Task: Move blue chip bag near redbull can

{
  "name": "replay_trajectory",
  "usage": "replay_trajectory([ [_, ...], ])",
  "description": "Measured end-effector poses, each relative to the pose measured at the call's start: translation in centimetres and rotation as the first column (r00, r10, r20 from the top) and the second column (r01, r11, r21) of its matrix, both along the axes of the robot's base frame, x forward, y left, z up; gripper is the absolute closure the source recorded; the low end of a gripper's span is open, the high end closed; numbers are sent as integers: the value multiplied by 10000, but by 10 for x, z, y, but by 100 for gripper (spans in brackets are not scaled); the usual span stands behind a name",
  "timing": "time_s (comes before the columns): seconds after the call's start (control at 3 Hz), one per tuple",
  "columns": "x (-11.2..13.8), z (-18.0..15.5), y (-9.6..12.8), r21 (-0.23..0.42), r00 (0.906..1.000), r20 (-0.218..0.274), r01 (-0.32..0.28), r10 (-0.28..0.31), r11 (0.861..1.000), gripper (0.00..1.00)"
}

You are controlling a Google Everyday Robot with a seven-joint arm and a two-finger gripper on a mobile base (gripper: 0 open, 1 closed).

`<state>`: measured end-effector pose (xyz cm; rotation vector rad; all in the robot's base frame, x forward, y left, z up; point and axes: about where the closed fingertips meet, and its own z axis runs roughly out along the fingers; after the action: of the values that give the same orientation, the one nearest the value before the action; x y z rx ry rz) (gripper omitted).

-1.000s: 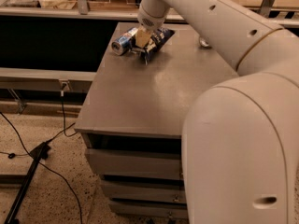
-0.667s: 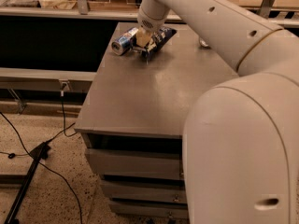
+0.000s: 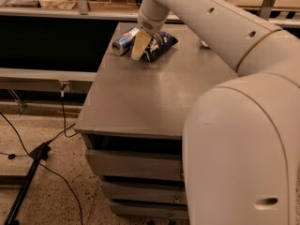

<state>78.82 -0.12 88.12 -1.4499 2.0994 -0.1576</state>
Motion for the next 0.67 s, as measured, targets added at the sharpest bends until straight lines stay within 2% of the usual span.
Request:
replay_trajectory([
  [0.33, 4, 13, -22, 811, 9998, -206, -67, 84, 9967, 0],
  [0.67, 5, 40, -62, 1939, 9996, -147, -213, 246, 9808, 0],
])
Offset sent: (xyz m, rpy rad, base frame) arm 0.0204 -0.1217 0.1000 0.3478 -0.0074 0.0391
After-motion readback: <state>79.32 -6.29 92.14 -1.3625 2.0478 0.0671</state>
